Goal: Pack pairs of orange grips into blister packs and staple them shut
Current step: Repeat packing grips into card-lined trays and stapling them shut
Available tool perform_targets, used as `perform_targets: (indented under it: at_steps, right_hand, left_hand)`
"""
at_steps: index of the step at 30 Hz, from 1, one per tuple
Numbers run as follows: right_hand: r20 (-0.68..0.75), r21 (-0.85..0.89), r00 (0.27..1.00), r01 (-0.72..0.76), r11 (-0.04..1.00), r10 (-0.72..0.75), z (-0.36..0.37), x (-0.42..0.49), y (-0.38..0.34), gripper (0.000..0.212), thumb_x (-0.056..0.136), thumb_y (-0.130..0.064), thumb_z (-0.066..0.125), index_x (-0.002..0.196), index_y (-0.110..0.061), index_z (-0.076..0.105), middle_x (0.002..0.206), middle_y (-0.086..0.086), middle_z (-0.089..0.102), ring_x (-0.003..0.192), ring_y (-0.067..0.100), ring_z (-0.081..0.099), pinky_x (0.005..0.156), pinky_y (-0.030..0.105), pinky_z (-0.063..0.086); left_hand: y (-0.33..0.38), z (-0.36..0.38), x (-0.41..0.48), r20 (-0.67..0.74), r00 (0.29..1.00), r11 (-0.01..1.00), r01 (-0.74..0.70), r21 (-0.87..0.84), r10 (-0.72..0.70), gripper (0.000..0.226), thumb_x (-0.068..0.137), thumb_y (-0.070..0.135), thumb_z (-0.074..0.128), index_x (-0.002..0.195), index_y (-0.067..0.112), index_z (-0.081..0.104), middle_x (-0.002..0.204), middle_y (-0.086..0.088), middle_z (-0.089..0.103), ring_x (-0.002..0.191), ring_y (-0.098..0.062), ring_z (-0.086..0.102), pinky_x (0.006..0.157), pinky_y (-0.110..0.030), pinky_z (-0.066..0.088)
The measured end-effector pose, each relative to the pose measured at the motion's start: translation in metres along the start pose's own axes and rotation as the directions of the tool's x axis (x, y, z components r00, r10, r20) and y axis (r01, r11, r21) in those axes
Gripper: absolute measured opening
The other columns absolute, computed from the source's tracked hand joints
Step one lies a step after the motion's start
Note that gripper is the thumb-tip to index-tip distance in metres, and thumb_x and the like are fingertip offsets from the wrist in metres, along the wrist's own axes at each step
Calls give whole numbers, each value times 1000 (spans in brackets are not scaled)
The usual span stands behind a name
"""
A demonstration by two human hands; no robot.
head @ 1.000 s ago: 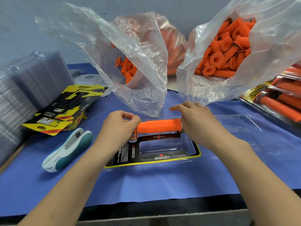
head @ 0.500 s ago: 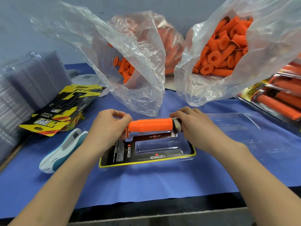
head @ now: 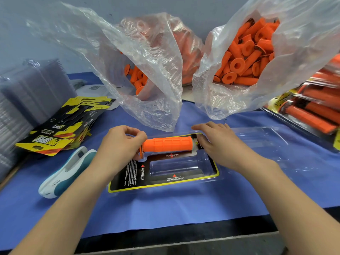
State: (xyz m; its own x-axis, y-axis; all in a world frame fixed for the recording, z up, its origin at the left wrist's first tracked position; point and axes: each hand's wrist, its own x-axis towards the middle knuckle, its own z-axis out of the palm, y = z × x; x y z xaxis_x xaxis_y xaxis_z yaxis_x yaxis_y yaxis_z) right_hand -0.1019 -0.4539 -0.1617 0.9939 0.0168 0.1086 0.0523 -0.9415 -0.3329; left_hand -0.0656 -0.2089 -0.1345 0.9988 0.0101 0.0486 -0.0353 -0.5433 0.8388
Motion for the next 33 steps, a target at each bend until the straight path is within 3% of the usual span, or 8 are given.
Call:
perform_targets:
  at_steps: [5, 9, 12, 15, 17, 20, 26, 33]
  right_hand:
    - [12, -4, 1000, 9, 1000, -9, 1, 1, 2, 44, 104, -20, 31, 146, -29, 39, 144, 0, 47, 131, 29, 38, 115, 46, 21]
    - [22, -14, 1000, 11, 1000, -11, 1, 1, 3, 44, 104, -19, 32, 147, -29, 38, 144, 0, 46, 131, 28, 38, 115, 45, 21]
    - [22, -43, 1000, 14, 999, -13, 3, 0, 4, 45, 104, -19, 32, 147, -29, 38, 144, 0, 46, 132, 29, 37, 117, 45, 18]
    - [11, -57, 1000, 18, 998, -17, 3, -1, 3, 44, 104, -20, 33, 147, -30, 38, 143, 0, 46, 131, 29, 38, 116, 45, 19]
    - [8, -67, 1000, 20, 998, -20, 3, -1, 3, 43, 104, -21, 33, 146, -30, 39, 142, 0, 46, 130, 30, 38, 115, 45, 19]
    - [16, -83, 1000, 22, 996, -20, 4, -1, 3, 42, 105, -23, 33, 146, -30, 40, 142, 0, 46, 131, 30, 38, 116, 45, 19]
    - [22, -91, 1000, 24, 996, -22, 3, -2, 1, 42, 104, -24, 33, 145, -31, 41, 141, -1, 47, 129, 28, 39, 114, 44, 20]
    - [25, -114, 1000, 17, 993, -14, 0, -4, -1, 43, 104, -23, 33, 146, -31, 39, 143, -1, 45, 131, 29, 38, 117, 45, 18]
  left_hand:
    - [0, 5, -1, 31, 999, 1000, 24, 11, -25, 10, 86, 33, 65, 84, 23, 64, 57, 7, 70, 50, -19, 70, 46, -27, 40]
    - [-2, 9, 0, 39, 998, 998, 41, -54, -39, 7, 84, 27, 68, 83, 20, 66, 66, -2, 71, 52, -25, 71, 69, -44, 59]
    - [-4, 8, 1, 58, 997, 997, 54, -47, -51, 7, 84, 26, 68, 83, 19, 66, 67, -3, 71, 53, -25, 71, 76, -49, 60]
    - [-5, 7, 2, 86, 994, 998, 68, -2, -68, 11, 85, 30, 67, 87, 20, 65, 65, 0, 72, 53, -21, 71, 68, -37, 58]
    - [-6, 6, 0, 95, 995, 992, 24, 125, -36, 16, 87, 41, 64, 87, 26, 63, 60, 9, 70, 45, -10, 65, 56, -27, 47]
    - [-3, 4, -5, 87, 995, 947, -68, 315, 42, 24, 89, 55, 55, 85, 33, 64, 53, 18, 63, 42, -1, 53, 52, -25, 36]
    - [-1, 4, -13, 125, 988, 911, -134, 390, 92, 21, 95, 43, 48, 81, 37, 63, 57, 13, 65, 44, 3, 53, 56, -23, 42]
    - [1, 8, -16, 99, 988, 880, -149, 452, 117, 23, 101, 34, 41, 99, 24, 61, 67, 8, 62, 72, -20, 60, 68, -35, 45]
